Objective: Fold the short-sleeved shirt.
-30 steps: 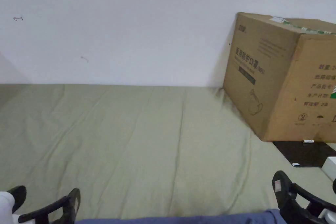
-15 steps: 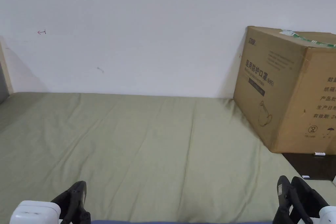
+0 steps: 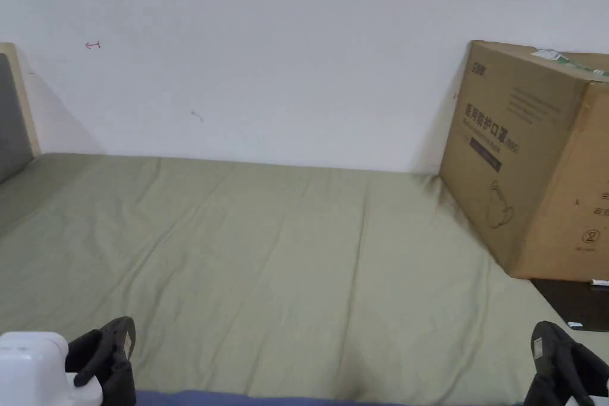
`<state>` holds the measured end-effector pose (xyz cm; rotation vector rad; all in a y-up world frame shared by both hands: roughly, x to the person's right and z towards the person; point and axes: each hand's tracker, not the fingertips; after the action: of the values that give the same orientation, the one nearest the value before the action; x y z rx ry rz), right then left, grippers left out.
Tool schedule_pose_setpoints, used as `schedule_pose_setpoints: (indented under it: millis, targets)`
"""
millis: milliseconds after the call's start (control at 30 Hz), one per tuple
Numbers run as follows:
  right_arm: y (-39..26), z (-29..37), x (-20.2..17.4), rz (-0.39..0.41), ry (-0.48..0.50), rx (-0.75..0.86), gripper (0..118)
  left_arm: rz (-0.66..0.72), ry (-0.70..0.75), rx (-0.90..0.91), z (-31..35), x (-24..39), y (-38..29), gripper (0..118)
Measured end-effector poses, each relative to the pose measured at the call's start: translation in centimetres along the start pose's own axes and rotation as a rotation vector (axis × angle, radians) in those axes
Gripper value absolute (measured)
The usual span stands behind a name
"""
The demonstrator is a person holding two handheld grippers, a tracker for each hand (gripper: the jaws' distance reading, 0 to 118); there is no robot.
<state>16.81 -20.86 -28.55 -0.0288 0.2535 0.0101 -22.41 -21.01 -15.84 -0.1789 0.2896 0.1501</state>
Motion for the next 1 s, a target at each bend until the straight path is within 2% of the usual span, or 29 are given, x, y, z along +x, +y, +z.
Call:
schedule_pose_setpoints:
  millis: [67,133,200,267,367,433,467,500,533,567,600,667,800,867,933,1000]
  targets:
    - [0.1,-0.3,0.0,0.004,0.016,-0.015,0,0.063,-0.095,-0.103,-1.4,-2.9,0.7,0]
    - [0.0,-0.7,0.1,0.006,0.044,-0.045,0,0.203,-0.213,-0.239,-3.6,-6.9,0.7,0]
    - [-0.3,-1.0,0.0,0.016,0.053,-0.071,0,0.419,-0.377,-0.449,-6.9,-11.5,-0.4,0]
    - [-0.7,-1.3,-0.1,0.032,0.056,-0.092,0,0.597,-0.484,-0.566,-9.4,-15.1,-2.5,0]
    - [-1.1,-1.8,-0.2,0.033,0.063,-0.12,0,0.79,-0.555,-0.688,-12.5,-19.7,-7.0,0]
    - [-1.1,-2.4,-0.3,0.032,0.064,-0.146,0,0.837,-0.575,-0.732,-13.9,-21.4,-9.3,1]
    - [-1.2,-2.6,-0.2,0.032,0.064,-0.158,0,0.831,-0.548,-0.73,-14.3,-21.8,-10.2,11]
    - [-1.1,-2.9,-0.2,0.032,0.06,-0.166,0,0.831,-0.535,-0.725,-14.9,-22.3,-11.2,33]
    - [-1.1,-3.1,-0.2,0.032,0.058,-0.173,0,0.85,-0.545,-0.724,-15.5,-22.7,-12.0,65]
    - [-1.0,-3.4,-0.1,0.029,0.055,-0.182,0,0.876,-0.552,-0.729,-16.2,-23.1,-13.0,103]
    - [-0.9,-3.6,-0.1,0.026,0.052,-0.191,0,0.897,-0.566,-0.746,-16.9,-23.2,-13.9,103]
    - [-0.5,-3.9,0.0,0.024,0.051,-0.206,0,0.909,-0.551,-0.794,-17.3,-22.3,-15.1,117]
    - [-0.5,-4.6,0.0,0.052,0.041,-0.234,0,0.97,-0.57,-0.813,-19.4,-22.5,-17.9,118]
    - [-0.8,-5.0,-0.2,0.059,0.041,-0.25,0,1.047,-0.698,-0.769,-20.5,-21.2,-18.3,118]
    - [-1.2,-5.5,-0.6,0.057,0.043,-0.276,0,1.075,-0.766,-0.828,-22.1,-19.5,-19.2,118]
    - [-1.6,-6.1,-0.9,0.032,0.054,-0.312,0,0.958,-0.766,-0.833,-22.7,-18.0,-19.3,117]
